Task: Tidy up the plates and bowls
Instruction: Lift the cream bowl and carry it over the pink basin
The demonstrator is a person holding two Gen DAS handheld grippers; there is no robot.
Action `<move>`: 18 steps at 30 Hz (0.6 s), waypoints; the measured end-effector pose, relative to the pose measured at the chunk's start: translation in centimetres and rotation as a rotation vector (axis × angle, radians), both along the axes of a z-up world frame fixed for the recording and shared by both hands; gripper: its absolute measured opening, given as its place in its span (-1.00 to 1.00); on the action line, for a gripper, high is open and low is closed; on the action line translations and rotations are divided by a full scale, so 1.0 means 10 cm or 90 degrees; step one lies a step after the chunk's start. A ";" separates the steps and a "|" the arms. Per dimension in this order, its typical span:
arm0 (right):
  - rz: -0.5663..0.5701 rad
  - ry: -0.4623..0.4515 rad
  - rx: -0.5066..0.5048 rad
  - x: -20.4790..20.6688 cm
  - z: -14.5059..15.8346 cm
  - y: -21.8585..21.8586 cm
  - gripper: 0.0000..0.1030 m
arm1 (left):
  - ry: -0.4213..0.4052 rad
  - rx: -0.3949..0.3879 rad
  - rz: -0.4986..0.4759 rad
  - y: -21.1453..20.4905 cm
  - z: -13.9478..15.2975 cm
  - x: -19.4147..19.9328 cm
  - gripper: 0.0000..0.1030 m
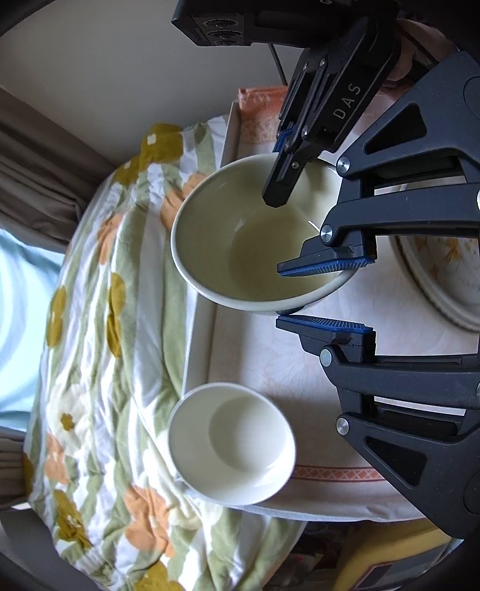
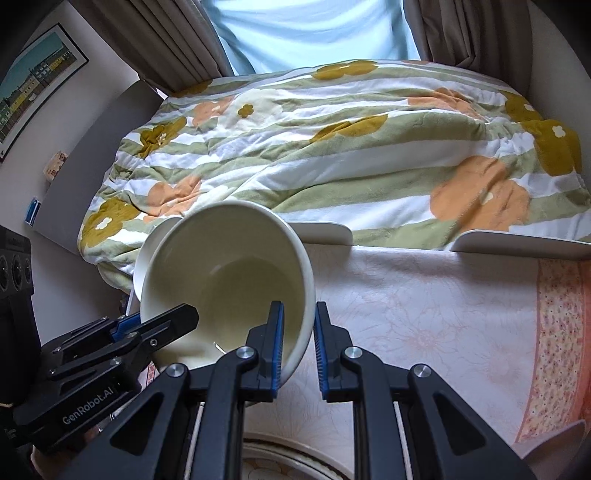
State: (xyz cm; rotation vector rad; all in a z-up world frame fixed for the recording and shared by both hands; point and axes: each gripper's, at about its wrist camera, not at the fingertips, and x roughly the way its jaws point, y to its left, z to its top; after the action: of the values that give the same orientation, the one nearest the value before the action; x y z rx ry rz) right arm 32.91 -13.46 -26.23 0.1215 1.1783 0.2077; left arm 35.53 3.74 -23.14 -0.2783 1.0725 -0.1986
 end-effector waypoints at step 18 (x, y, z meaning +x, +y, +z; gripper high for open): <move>-0.054 -0.075 -0.026 -1.48 1.02 -1.36 -0.72 | -0.059 -0.035 -0.070 -1.82 0.66 -1.24 -0.63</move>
State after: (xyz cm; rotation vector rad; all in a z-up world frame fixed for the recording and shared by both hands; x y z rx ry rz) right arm 18.11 -27.04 -16.01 0.1219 1.0575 0.1152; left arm 23.09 -14.49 -16.57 -0.2579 0.9925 -0.3368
